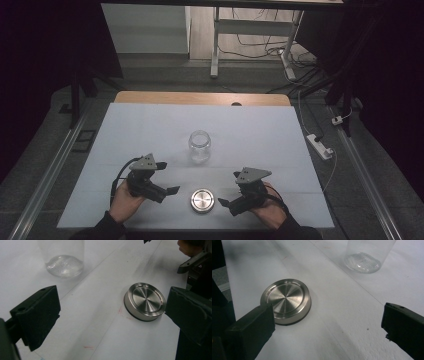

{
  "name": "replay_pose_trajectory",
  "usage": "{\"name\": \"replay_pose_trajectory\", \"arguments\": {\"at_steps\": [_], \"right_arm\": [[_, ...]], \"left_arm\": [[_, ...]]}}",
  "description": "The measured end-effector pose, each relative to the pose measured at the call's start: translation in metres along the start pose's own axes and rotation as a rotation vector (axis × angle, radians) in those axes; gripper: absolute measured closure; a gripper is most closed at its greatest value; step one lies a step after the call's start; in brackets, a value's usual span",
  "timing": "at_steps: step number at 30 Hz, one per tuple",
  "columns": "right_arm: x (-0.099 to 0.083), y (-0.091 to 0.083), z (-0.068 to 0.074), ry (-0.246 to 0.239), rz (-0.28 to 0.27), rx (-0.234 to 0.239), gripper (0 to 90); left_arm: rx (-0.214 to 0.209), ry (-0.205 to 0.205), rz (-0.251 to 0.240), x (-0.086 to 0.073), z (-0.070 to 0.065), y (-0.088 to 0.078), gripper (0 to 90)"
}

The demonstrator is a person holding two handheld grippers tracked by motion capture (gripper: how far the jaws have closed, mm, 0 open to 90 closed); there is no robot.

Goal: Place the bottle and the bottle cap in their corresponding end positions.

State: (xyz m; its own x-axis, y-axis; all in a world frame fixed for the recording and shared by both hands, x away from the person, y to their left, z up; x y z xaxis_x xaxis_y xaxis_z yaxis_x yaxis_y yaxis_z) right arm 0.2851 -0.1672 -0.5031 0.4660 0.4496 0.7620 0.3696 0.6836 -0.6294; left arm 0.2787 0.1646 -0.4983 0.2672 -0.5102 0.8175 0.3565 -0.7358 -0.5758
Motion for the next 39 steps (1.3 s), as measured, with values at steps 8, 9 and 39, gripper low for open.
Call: {"name": "replay_pose_trajectory", "arguments": {"at_steps": [8,9,39], "right_arm": [[-0.001,-0.004,0.0,0.0,-0.008,-0.003,0.0],[-0.001,-0.005,-0.001,0.001,-0.01,-0.003,0.0],[-0.038,-0.066,-0.032,0.166,-0.082,-0.167,0.0]], "left_arm": [[-0.001,-0.018,-0.016,-0.004,-0.005,-0.008,1.3],[0.003,-0.023,-0.017,-0.005,-0.005,-0.009,1.2],[0.179,-0.156,-0.017,-0.075,-0.028,-0.081,0.0]]}}
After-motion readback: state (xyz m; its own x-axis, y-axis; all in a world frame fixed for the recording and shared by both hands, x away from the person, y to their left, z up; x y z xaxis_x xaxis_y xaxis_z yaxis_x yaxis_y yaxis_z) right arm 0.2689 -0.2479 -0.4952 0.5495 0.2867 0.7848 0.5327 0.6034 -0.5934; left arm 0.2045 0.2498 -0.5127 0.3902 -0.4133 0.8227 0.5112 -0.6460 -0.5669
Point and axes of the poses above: each handheld gripper's, and its own axes: y roughly forward along the jaws, x roughly out of its top, z roughly to its left, the point moved 1 cm from there along y, roughly forward along the jaws, and after that the axes turned 12 degrees about y, right-handed, at the moved point
